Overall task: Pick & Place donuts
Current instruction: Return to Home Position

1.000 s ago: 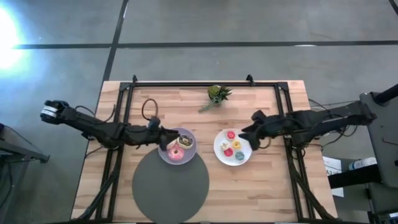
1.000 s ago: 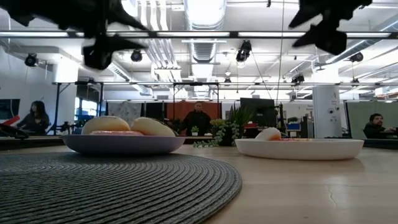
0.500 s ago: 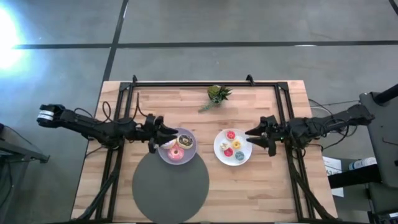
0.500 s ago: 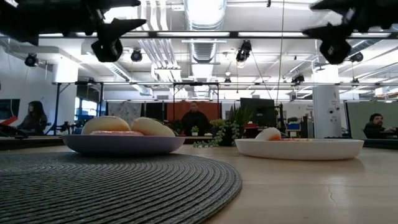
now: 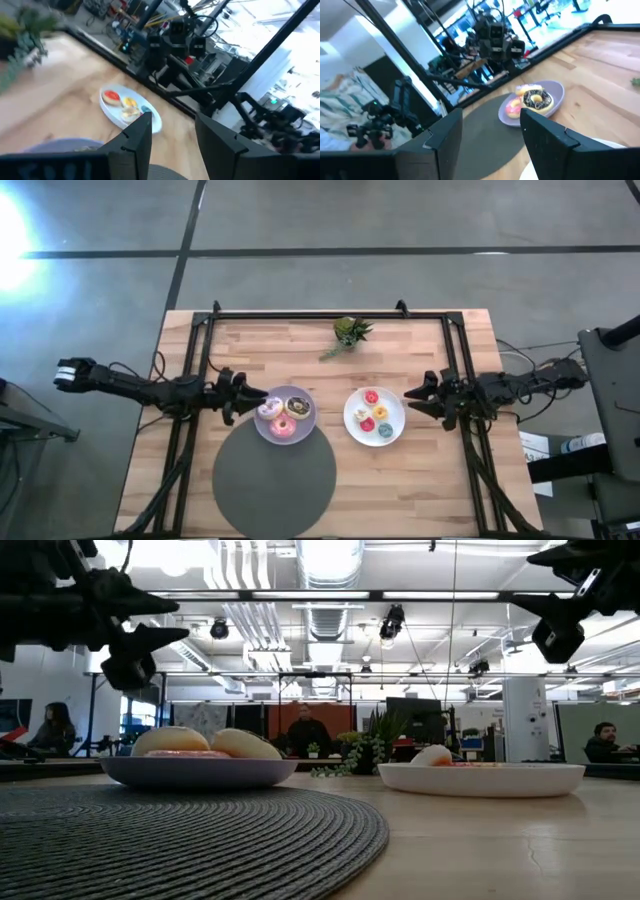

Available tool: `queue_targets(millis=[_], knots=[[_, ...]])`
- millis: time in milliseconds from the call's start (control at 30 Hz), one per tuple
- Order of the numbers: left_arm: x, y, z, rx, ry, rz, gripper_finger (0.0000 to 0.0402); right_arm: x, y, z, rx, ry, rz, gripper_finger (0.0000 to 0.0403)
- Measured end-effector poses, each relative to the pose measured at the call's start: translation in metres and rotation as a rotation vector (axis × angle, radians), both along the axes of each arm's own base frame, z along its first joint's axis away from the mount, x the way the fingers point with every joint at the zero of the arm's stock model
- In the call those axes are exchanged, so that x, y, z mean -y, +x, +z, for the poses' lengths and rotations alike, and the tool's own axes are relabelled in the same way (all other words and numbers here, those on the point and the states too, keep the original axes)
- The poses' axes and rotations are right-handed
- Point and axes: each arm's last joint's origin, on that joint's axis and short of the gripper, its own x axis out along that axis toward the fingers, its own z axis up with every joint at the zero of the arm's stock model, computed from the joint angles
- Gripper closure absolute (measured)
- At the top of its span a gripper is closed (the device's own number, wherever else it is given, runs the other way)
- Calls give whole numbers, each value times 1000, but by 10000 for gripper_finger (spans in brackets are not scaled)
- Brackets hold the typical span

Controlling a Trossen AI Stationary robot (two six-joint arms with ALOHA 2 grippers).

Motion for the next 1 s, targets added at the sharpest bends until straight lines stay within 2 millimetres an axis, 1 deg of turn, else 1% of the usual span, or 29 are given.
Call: queue_targets(millis=[133, 267, 400, 500, 600, 700, 900, 1000], knots=[[-3, -4, 0, 14, 71, 56, 276, 1, -5, -4, 39, -7, 0, 211], [-8, -6, -3, -18, 79, 99, 276, 3, -7, -14, 45, -9, -23, 211], [-11, -8, -6, -57, 78, 116, 276, 3, -7, -29, 34, 20, -24, 211], [-12, -10, -8, -78, 4, 123, 276, 3, -8, -35, 0, 94, -24, 211], [-12, -10, -10, -90, -122, 120, 276, 3, -8, -35, -9, 221, -14, 211], [-12, -10, -11, -92, -197, 118, 276, 3, -7, -35, -15, 287, -12, 211], [-11, -12, -12, -99, -204, 112, 276, 3, -7, -35, -15, 299, -12, 211], [-11, -16, -8, -62, -206, 95, 276, 3, -7, -35, -14, 299, -11, 211]])
